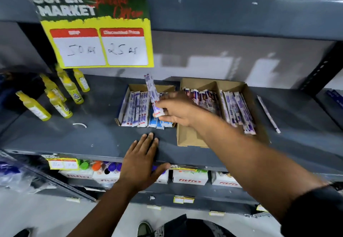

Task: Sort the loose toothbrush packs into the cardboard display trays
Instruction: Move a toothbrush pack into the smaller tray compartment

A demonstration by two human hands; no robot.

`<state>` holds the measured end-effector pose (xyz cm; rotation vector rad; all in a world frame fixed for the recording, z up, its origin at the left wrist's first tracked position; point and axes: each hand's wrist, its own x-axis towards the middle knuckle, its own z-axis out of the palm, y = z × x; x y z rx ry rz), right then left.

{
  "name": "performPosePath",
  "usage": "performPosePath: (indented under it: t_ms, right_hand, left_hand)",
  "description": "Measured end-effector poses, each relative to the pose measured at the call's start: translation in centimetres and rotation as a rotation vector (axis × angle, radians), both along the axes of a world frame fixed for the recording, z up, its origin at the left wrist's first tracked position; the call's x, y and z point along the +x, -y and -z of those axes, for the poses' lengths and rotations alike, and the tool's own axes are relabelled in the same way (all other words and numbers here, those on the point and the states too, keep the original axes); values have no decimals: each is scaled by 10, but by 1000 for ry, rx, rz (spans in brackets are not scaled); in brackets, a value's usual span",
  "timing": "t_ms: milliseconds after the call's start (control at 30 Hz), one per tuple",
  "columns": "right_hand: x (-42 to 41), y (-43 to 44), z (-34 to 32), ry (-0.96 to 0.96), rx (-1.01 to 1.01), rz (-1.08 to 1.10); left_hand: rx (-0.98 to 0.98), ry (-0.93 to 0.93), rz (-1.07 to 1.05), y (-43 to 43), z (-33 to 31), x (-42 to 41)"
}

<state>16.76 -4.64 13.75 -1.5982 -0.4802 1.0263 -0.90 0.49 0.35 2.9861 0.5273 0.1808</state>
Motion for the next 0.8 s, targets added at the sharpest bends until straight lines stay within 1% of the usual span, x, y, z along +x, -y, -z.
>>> performPosePath:
  t_ms: [100,167,233,300,333,467,533,667,800]
  right_hand:
    - [-13,-44,11,71,-49,85]
    - [-14,-63,21,177,-125,75]
    - [-16,-80,27,404,-259,-10]
    - [-20,-91,30,622,-409,-21]
    - [-22,-94,30,689,-451,-8]
    - [-30,-104,34,772,-475,-12]
    - [-33,-106,35,875,-522,-30]
    - [-39,-107,38,1165,-675,-184]
    - [-44,-105,33,1279,-744,-295]
  left_hand:
    - [5,-15,9,-1,0,0]
    - [8,-10,16,2,-1,1]
    - [8,-9,15,1,-1,1]
    - [15,-15,11,-1,0,0]
    - [23,-27,12,-2,0,0]
    - [41,-55,18,-5,2,-1]
    - [49,-61,17,-6,4,0]
    - [58,-61,14,-7,6,1]
    - [51,-60,5,-7,5,0]
